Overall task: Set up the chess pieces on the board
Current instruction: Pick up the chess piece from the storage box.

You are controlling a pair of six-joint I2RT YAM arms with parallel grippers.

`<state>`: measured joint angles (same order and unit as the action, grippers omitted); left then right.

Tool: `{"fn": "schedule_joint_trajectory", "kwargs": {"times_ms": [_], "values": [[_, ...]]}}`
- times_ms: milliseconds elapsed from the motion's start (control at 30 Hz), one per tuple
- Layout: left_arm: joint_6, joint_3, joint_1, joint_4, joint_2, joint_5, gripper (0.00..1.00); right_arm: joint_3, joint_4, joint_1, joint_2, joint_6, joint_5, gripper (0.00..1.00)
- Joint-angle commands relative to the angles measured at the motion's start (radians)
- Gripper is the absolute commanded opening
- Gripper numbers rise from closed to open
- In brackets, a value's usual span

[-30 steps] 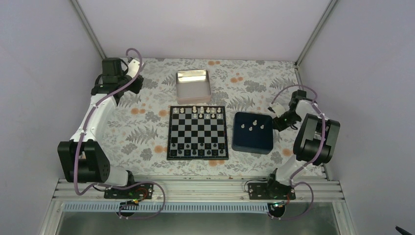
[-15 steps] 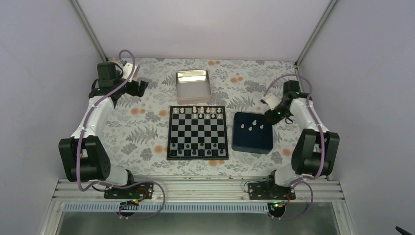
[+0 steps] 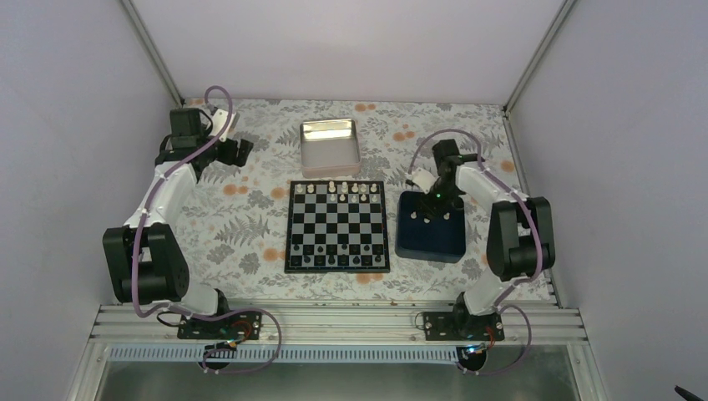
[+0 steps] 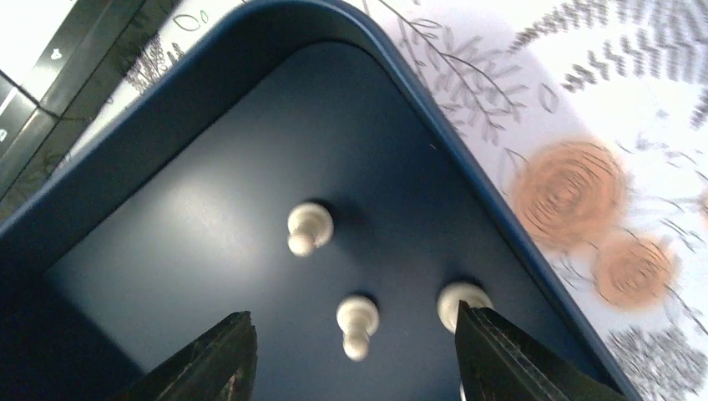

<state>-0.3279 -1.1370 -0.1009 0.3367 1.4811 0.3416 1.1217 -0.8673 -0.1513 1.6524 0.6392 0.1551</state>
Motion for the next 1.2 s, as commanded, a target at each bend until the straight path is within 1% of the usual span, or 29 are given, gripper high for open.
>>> {"fn": "schedule_joint_trajectory", "kwargs": {"times_ms": [0,167,267,467,533,567,800,1167], "values": [[0.008,0.016,-0.006,-0.022,-0.024,-0.018,1.00,0.009,0.062,-0.067,0.057,-0.050,-0.026,0.62],[0.009,0.022,-0.009,-0.025,-0.025,-0.024,1.00,0.022,0.083,-0.124,0.106,-0.074,-0.037,0.60],[0.007,0.029,-0.011,-0.028,-0.025,-0.020,1.00,0.017,0.092,-0.151,0.129,-0.082,-0.069,0.57],[0.010,0.034,-0.019,-0.030,-0.025,-0.005,1.00,0.006,0.118,-0.162,0.140,-0.096,-0.114,0.51],[0.010,0.035,-0.020,-0.028,-0.027,-0.001,1.00,0.004,0.122,-0.165,0.137,-0.097,-0.110,0.47],[0.010,0.034,-0.021,-0.028,-0.029,0.003,1.00,0.003,0.122,-0.166,0.138,-0.097,-0.109,0.43],[0.009,0.032,-0.026,-0.020,-0.025,0.019,1.00,-0.001,0.121,-0.174,0.141,-0.100,-0.119,0.26],[0.004,0.033,-0.036,-0.013,-0.026,0.046,1.00,0.001,0.097,-0.174,0.111,-0.110,-0.140,0.25]]}}
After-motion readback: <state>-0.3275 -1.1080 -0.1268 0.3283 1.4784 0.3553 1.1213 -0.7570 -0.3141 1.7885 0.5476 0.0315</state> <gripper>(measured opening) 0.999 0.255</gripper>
